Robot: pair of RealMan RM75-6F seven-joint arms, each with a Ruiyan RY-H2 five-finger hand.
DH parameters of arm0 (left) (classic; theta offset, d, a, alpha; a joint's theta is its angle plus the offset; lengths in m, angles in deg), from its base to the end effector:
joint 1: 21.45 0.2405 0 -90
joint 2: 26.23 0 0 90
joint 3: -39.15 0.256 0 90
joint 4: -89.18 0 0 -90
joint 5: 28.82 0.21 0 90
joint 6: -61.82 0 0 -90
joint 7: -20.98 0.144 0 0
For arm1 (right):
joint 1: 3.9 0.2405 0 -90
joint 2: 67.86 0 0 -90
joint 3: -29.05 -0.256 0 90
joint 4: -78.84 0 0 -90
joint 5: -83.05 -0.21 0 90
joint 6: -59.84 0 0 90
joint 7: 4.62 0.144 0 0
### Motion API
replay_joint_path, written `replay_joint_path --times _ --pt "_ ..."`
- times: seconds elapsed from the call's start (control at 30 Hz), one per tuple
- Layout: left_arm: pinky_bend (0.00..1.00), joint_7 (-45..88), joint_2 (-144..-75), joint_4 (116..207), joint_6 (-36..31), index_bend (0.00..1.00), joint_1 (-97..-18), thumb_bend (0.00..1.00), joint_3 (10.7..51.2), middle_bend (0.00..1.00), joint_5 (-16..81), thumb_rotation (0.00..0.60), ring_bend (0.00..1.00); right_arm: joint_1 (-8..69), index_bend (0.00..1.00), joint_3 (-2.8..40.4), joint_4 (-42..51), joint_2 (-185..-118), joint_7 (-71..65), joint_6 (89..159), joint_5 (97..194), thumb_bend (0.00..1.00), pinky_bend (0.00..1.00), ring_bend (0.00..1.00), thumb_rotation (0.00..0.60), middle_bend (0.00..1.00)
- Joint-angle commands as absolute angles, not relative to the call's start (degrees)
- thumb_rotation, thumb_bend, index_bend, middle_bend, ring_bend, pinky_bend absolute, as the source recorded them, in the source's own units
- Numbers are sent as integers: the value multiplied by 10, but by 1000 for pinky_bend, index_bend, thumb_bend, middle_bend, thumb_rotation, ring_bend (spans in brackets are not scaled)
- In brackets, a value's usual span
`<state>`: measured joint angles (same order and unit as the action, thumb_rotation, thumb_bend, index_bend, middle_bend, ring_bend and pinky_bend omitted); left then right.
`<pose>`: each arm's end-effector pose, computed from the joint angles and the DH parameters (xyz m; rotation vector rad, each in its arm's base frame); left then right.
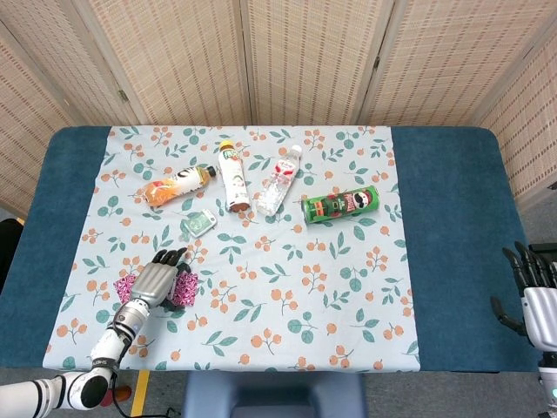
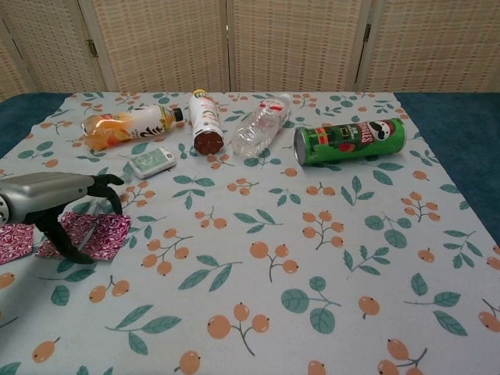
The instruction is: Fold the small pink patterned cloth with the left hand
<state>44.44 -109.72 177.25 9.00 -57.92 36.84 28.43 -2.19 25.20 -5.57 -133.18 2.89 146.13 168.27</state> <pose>-0.2242 0.3004 -0.0111 -1.8780 -1.0784 -0.6172 -0.3444 -0.1678 0.1732 1.3027 -0.9181 0.8972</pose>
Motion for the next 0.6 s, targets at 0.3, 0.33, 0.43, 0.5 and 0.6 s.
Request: replay_joint_path --times 0.3,0.33,0.43,0.5,0.6 --pt "0 427 -1045 1820 42 353 -550 201 365 0 291 600 0 -21 0 250 -53 -1329 33 1461 1682 418 0 0 600 0" --pt "0 425 -1041 1823 34 353 -545 202 364 0 288 600 0 -20 0 250 -54 -1328 33 1461 1683 417 0 0 600 0" --pt "0 418 -1032 1824 18 351 -534 205 359 0 276 600 0 -19 0 248 -56 -1324 32 1462 1685 417 0 0 600 0" --pt "0 413 -1026 1822 9 351 -525 207 355 0 263 600 0 -17 0 247 -60 -1319 28 1462 1687 417 0 0 600 0" --pt "0 411 -1018 1815 1 351 -513 212 354 0 241 600 0 -14 0 243 -66 -1312 21 1461 1687 417 0 0 600 0"
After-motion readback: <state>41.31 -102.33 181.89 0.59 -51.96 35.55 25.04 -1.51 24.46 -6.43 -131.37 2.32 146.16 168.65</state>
